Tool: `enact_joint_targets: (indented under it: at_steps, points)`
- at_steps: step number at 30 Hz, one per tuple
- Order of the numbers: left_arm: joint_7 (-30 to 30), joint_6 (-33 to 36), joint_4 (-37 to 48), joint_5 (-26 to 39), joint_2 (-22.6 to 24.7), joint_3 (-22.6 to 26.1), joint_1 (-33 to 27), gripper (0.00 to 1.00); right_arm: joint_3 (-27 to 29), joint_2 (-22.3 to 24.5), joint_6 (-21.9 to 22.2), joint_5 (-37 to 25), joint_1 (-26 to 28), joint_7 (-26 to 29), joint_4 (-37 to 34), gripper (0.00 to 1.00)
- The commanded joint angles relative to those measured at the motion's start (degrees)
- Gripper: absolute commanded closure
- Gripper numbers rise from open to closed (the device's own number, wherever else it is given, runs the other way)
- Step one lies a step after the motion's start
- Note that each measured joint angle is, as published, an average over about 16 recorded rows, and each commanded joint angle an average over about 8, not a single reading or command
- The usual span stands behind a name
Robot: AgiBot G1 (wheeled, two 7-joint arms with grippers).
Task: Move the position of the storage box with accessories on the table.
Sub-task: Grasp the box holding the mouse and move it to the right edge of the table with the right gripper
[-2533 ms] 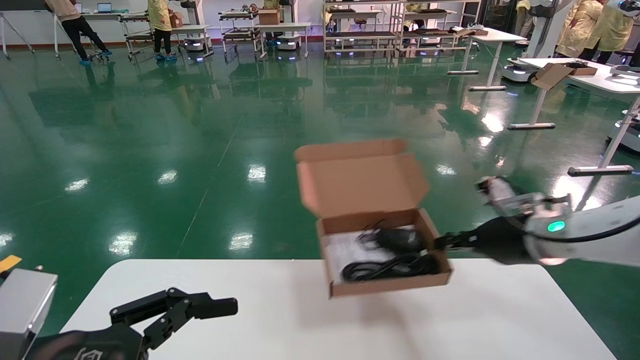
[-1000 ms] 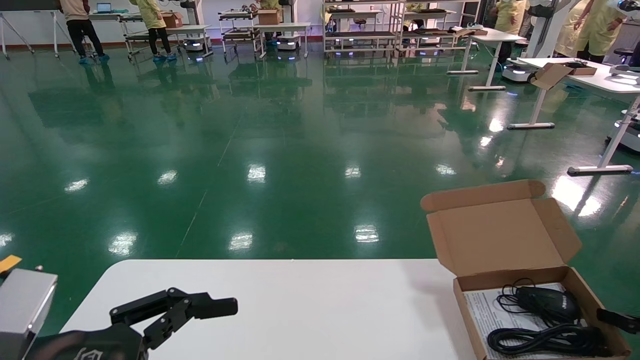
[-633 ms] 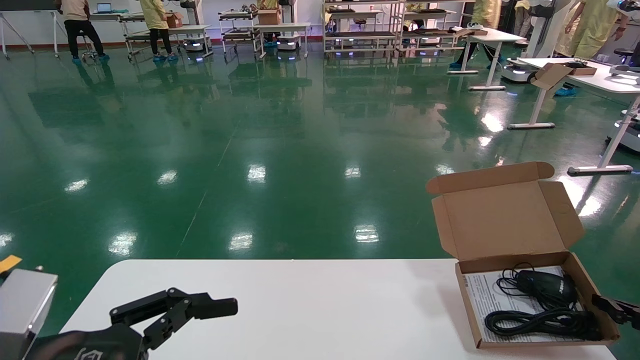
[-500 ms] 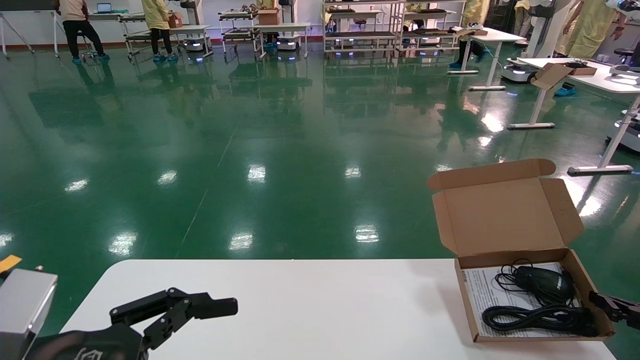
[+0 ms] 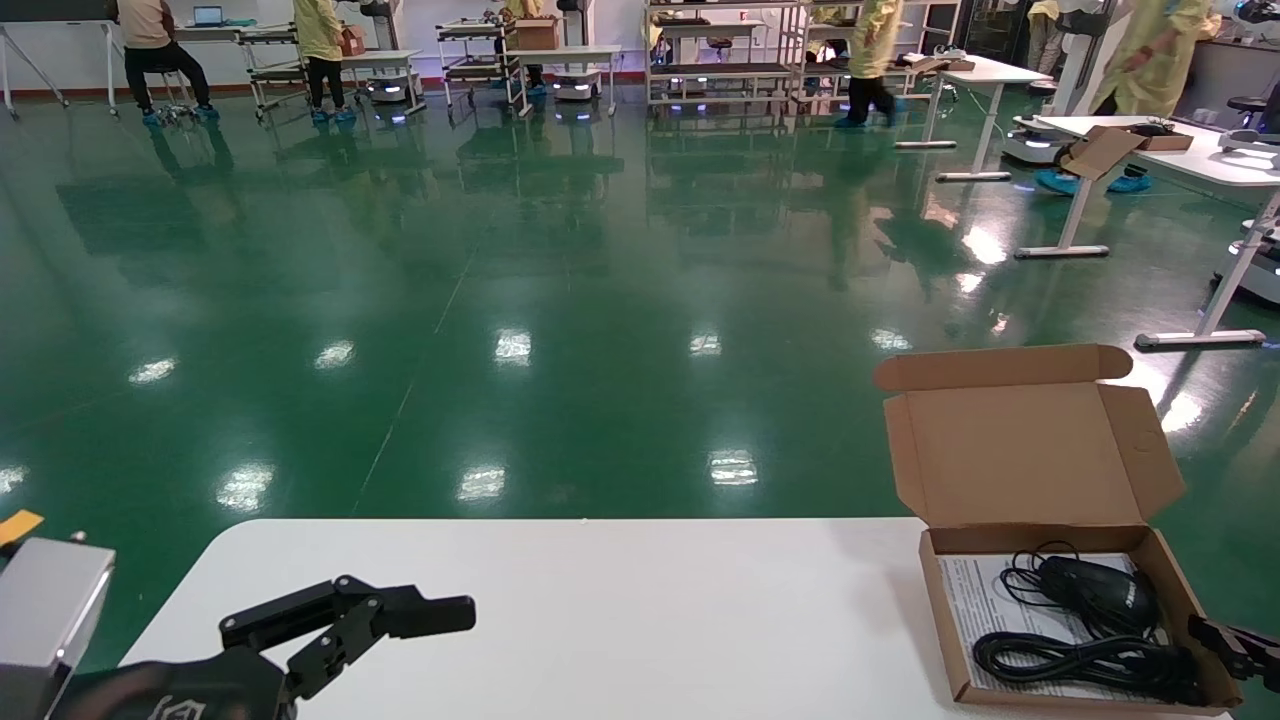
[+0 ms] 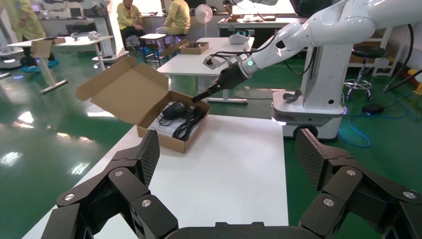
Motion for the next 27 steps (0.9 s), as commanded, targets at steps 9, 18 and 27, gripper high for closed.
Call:
enact_joint_targets:
  at_steps: [9,18,27]
  points:
    - [0.0,0.0,0.0,0.0,0.0,0.0,0.0,0.00,0.6,0.3,2.0,0.8,0.1,-2.5,-1.4,1.00]
    - [0.0,0.0,0.0,0.0,0.0,0.0,0.0,0.00,1.1,-2.1,6.7,1.5,0.2,-3.2,-2.2,1.00]
    - [0.0,0.0,0.0,0.0,0.0,0.0,0.0,0.00,1.3,-6.1,10.5,1.8,0.2,-3.1,-2.4,1.00]
